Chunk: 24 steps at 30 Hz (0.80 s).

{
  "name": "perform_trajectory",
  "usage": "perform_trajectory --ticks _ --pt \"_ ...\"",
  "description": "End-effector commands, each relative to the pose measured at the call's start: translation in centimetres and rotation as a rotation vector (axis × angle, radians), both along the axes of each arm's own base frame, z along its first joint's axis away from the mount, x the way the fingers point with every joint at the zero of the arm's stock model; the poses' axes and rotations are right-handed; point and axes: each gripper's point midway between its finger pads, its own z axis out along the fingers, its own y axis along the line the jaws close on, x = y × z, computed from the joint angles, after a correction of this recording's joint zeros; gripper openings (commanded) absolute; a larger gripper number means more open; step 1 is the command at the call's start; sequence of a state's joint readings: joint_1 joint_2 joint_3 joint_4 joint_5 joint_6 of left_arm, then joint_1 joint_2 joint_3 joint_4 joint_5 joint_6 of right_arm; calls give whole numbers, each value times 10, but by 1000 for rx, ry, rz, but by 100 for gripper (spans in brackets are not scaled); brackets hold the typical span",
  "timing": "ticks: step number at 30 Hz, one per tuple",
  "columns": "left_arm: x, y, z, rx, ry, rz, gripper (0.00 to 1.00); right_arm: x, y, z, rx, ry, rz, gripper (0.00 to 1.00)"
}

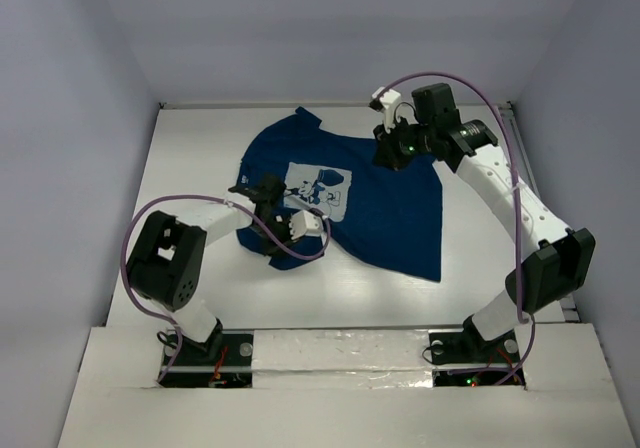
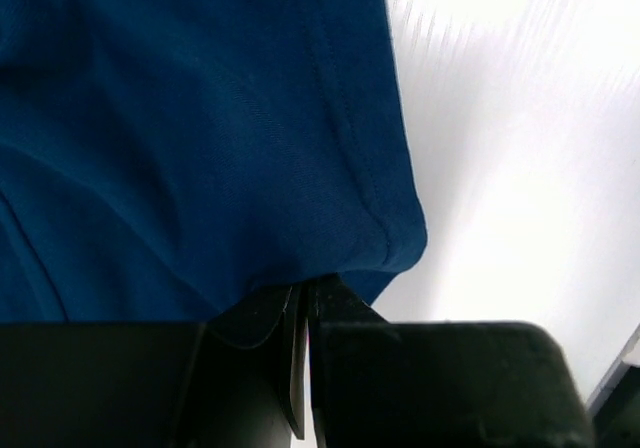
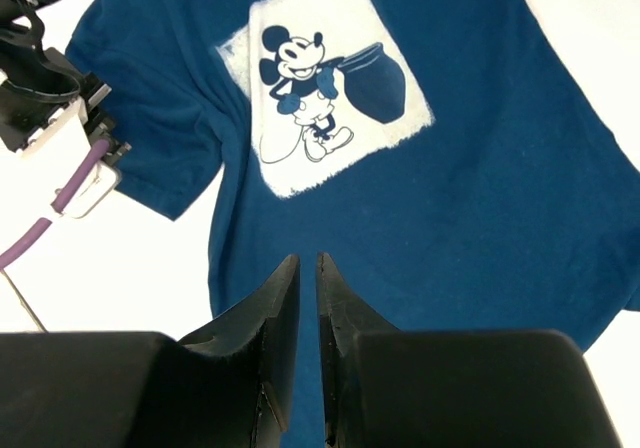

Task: Fold and stack the t-shirts
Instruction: Flatten out the tshirt

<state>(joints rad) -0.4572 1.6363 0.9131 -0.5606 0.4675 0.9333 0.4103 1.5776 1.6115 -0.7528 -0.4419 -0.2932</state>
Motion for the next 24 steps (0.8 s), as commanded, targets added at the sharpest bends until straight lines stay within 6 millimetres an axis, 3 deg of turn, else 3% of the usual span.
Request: perform_trajectory --ticks 1,8,12,13,16,21,24 --pt "-62 84 -26 384 218 -16 0 6 2 23 28 -53 15 18" --pt "-80 117 -18 523 349 53 0 10 6 29 42 -60 21 17" --pt "-110 115 -2 483 492 -38 3 15 7 30 42 -65 18 17" --pt "-126 115 8 468 575 -62 5 17 8 32 44 -71 17 17" --pt "-138 128 10 527 611 -44 8 22 10 28 38 -60 20 18" --pt "-126 150 16 654 531 15 3 25 17 22 46 -36 46 18" --pt "-90 135 24 568 432 60 0 26 17 12 34 -26 52 17"
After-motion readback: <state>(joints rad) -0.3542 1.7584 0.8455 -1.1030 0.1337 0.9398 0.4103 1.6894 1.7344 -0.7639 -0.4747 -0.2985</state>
